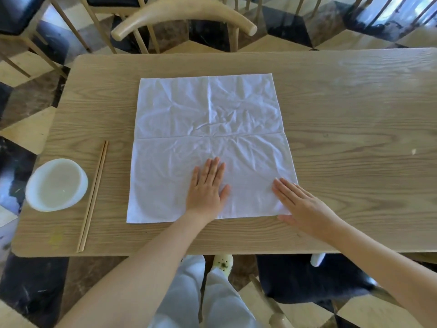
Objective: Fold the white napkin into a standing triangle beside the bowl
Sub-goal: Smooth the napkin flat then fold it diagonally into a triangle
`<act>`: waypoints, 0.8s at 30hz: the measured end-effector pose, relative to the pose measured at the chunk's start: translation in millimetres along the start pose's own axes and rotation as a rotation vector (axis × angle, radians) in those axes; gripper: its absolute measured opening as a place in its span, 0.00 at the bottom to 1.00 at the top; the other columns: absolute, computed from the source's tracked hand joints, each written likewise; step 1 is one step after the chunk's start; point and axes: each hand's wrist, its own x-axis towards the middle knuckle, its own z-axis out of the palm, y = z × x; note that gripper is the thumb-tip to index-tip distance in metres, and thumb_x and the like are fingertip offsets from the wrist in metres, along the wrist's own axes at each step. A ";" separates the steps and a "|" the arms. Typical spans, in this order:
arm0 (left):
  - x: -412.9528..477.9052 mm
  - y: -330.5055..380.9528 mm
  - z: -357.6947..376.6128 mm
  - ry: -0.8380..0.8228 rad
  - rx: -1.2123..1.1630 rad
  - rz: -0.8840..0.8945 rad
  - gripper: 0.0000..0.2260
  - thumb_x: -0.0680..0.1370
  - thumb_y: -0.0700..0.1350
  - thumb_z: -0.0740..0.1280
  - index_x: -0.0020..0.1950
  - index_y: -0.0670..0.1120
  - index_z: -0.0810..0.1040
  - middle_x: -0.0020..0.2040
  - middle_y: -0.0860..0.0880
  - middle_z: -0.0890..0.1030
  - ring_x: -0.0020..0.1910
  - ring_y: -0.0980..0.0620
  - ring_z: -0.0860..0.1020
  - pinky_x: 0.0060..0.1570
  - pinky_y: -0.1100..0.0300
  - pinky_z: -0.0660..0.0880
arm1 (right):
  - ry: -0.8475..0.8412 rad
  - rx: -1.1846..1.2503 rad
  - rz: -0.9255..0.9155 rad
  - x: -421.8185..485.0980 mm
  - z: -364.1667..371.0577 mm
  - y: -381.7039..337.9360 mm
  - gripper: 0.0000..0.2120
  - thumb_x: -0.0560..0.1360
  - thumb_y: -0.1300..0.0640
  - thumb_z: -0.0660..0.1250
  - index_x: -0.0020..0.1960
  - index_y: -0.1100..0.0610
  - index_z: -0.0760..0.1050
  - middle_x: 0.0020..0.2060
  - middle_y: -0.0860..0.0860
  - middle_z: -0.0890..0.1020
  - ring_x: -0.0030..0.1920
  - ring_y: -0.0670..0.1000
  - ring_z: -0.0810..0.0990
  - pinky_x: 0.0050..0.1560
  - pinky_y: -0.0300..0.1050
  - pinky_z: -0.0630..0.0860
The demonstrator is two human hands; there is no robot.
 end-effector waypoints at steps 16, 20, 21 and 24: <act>2.6 75.5 -58.4 0.026 -0.801 -0.050 0.04 0.73 0.45 0.64 0.43 0.46 0.75 0.35 0.48 0.78 0.36 0.46 0.76 0.37 0.56 0.70 | -0.119 0.286 0.164 91.3 -89.0 11.2 0.06 0.76 0.57 0.62 0.51 0.57 0.75 0.40 0.48 0.76 0.40 0.54 0.76 0.40 0.47 0.72; 12.2 43.1 -82.5 0.044 -1.222 -0.378 0.09 0.71 0.45 0.65 0.33 0.45 0.69 0.30 0.51 0.70 0.31 0.52 0.68 0.33 0.59 0.65 | -0.047 0.562 0.242 140.9 -115.5 7.2 0.05 0.75 0.55 0.66 0.47 0.55 0.78 0.38 0.45 0.77 0.40 0.48 0.75 0.40 0.39 0.71; 15.9 29.6 -88.7 0.058 -1.250 -0.414 0.07 0.71 0.45 0.66 0.34 0.46 0.73 0.31 0.52 0.73 0.33 0.52 0.71 0.35 0.58 0.69 | -0.032 0.612 0.242 155.8 -119.5 3.9 0.05 0.75 0.55 0.67 0.47 0.56 0.79 0.38 0.45 0.77 0.40 0.47 0.75 0.39 0.36 0.70; 31.9 -14.9 -105.3 0.167 -1.285 -0.468 0.03 0.67 0.49 0.69 0.38 0.50 0.78 0.34 0.52 0.79 0.37 0.51 0.77 0.43 0.54 0.76 | 0.021 0.707 0.235 204.2 -129.9 -10.4 0.06 0.74 0.55 0.68 0.47 0.57 0.79 0.38 0.47 0.78 0.39 0.47 0.75 0.37 0.31 0.69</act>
